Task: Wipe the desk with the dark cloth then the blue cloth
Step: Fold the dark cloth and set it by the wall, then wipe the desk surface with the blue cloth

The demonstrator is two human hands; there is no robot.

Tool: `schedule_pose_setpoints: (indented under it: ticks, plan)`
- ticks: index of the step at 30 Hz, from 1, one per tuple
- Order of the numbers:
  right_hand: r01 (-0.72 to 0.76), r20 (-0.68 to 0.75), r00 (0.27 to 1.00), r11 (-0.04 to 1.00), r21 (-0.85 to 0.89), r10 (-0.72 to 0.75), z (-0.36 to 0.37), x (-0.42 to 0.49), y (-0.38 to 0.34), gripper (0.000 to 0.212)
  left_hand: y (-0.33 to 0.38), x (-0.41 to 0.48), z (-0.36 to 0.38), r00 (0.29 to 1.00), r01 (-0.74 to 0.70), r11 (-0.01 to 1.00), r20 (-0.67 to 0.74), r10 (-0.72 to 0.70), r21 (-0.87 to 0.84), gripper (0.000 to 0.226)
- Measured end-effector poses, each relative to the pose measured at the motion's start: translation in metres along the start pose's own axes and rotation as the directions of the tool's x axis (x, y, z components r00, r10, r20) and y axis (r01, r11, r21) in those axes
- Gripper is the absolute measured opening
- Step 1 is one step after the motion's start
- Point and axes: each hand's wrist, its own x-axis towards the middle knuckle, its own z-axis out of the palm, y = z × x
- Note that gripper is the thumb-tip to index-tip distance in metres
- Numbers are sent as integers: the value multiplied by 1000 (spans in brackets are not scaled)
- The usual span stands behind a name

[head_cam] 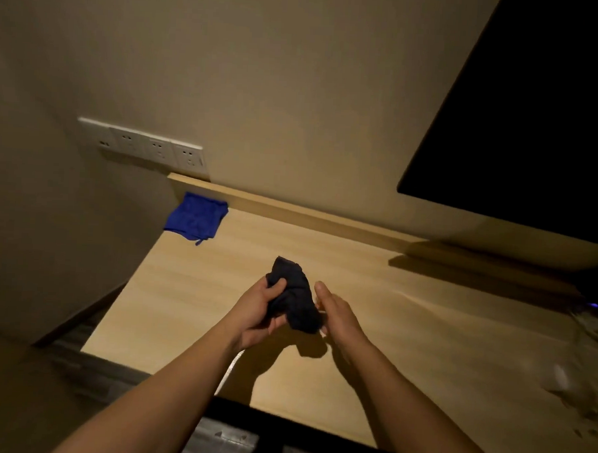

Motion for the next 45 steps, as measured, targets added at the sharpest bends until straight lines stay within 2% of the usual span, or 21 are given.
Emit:
schedule_pose_setpoints:
  ticks: [1, 3, 5, 7, 13, 15, 17, 18, 20, 22, 25, 28, 30, 33, 36, 40, 45]
  plan:
    - [-108, 113, 989, 981, 158, 91, 7, 7, -10, 72, 10, 2, -1, 999, -24, 1000, -22, 24, 11, 37]
    - [-195, 222, 969, 887, 419, 108, 16, 14, -23, 53, 23, 5, -2, 998, -45, 997, -39, 48, 68, 34]
    - [-169, 203, 977, 809, 564, 62, 30, 27, -41, 45, 38, 11, -9, 996, -64, 988, -47, 72, 142, 35]
    - [-116, 128, 991, 786, 608, 47, 47, 41, -57, 37, 56, 17, -18, 994, -86, 975, -55, 99, 207, 35]
    - [73, -183, 983, 941, 332, -12, 99, 105, -99, 35, 123, 59, -54, 964, -143, 849, -124, 237, 509, 32]
    - [109, -235, 971, 946, 306, -36, 111, 133, -111, 34, 147, 82, -69, 959, -160, 781, -92, 268, 603, 35]
    - [126, -244, 968, 945, 301, -51, 119, 162, -117, 32, 170, 105, -88, 955, -155, 700, -77, 288, 697, 48]
    - [121, -250, 967, 962, 245, -58, 122, 174, -115, 35, 179, 115, -100, 948, -115, 624, -102, 301, 773, 56]
    - [58, -291, 954, 997, -40, -68, 127, 191, -99, 53, 193, 128, -131, 917, 18, 358, -158, 366, 933, 65]
    - [-12, -343, 932, 932, -362, -121, 132, 189, -72, 62, 203, 130, -163, 889, 77, 121, -123, 441, 990, 60]
    - [-42, -335, 907, 737, -675, -255, 145, 166, -29, 57, 217, 133, -204, 895, 39, -107, 13, 446, 993, 54]
    - [-105, -293, 927, 589, -802, -234, 158, 142, 6, 72, 228, 149, -226, 915, -28, -333, 158, 370, 942, 57]
    - [-137, -273, 942, 517, -845, -195, 165, 134, 21, 85, 233, 166, -231, 916, -106, -439, 260, 307, 892, 59]
    - [-164, -290, 932, 461, -872, -219, 169, 135, 29, 90, 233, 192, -236, 903, -172, -533, 349, 251, 828, 60]
    - [-177, -308, 917, 436, -883, -254, 169, 136, 34, 91, 221, 204, -245, 916, -139, -597, 332, 226, 790, 69]
    - [-176, -318, 905, 432, -885, -283, 169, 139, 39, 89, 210, 206, -256, 927, -113, -583, 297, 230, 804, 85]
    - [-163, -325, 894, 453, -877, -308, 169, 141, 43, 91, 204, 199, -263, 937, -117, -617, 293, 192, 778, 85]
